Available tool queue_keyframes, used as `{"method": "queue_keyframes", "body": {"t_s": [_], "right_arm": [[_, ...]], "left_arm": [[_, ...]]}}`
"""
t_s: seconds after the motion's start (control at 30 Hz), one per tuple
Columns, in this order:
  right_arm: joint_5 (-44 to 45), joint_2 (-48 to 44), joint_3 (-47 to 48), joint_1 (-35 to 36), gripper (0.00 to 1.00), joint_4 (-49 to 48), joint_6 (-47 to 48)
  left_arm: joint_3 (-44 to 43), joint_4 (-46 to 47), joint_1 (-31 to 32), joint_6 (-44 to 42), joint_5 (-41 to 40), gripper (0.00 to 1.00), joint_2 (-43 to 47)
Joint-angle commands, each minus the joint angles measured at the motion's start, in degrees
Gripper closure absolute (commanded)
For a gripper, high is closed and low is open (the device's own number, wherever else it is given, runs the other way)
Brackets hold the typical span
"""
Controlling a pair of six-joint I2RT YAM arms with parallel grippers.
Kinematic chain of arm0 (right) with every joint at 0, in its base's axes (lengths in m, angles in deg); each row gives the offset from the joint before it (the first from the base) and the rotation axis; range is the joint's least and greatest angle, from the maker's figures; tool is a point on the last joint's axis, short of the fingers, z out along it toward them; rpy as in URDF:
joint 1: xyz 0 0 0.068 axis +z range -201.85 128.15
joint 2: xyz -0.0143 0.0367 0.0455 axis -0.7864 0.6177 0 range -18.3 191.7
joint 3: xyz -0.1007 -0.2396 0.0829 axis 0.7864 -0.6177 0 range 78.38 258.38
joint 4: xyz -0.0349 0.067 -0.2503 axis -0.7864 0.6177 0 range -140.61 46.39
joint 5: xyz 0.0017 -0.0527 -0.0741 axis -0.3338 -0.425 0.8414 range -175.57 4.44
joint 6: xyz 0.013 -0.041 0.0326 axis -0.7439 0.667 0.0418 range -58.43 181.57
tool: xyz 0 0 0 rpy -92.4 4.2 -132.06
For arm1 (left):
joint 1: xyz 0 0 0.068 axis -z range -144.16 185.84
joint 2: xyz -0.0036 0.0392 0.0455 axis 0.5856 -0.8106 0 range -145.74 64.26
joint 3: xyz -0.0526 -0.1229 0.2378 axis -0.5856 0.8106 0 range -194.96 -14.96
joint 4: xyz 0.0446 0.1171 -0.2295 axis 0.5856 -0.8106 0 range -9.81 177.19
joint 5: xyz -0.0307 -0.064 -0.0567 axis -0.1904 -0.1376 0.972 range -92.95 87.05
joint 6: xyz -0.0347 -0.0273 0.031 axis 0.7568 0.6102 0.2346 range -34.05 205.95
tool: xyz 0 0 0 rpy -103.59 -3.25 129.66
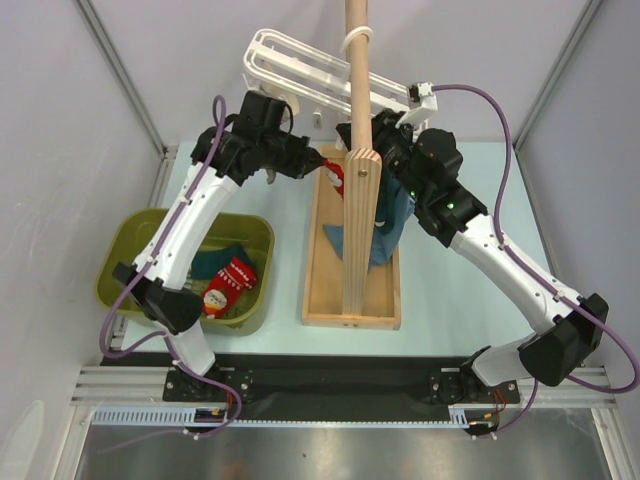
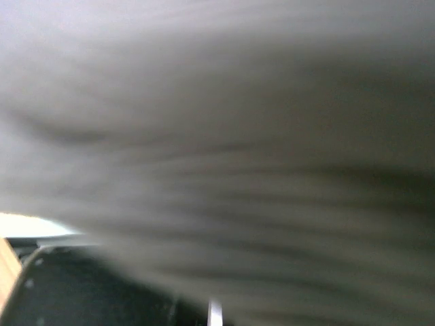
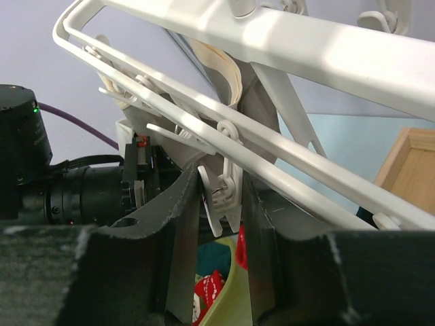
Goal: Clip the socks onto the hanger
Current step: Clamp the sock onto the hanger.
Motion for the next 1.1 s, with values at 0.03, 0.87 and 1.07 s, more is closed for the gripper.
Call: {"method": "queue_keyframes", "body": {"t_s": [0.03,0.87,1.07], "right_arm": [[-4.17,-0.72,-1.44,0.51,1.00,-1.63,1.87],[-6.55,-0.90,-3.98,0.25,1.00,-3.56,2.84],[-6.72,-1.08,-3.99,0.16,1.00,-3.56,2.92]], "left_arm": [[-3.84,-5.63,0.37,5.25,3.82,1.00,0.28],[-1.56,-1.24,1.42,19.14,4.09,1.00,4.14],[-1.64,-1.24,1.42,20.20,4.18,1.00,4.32]]}}
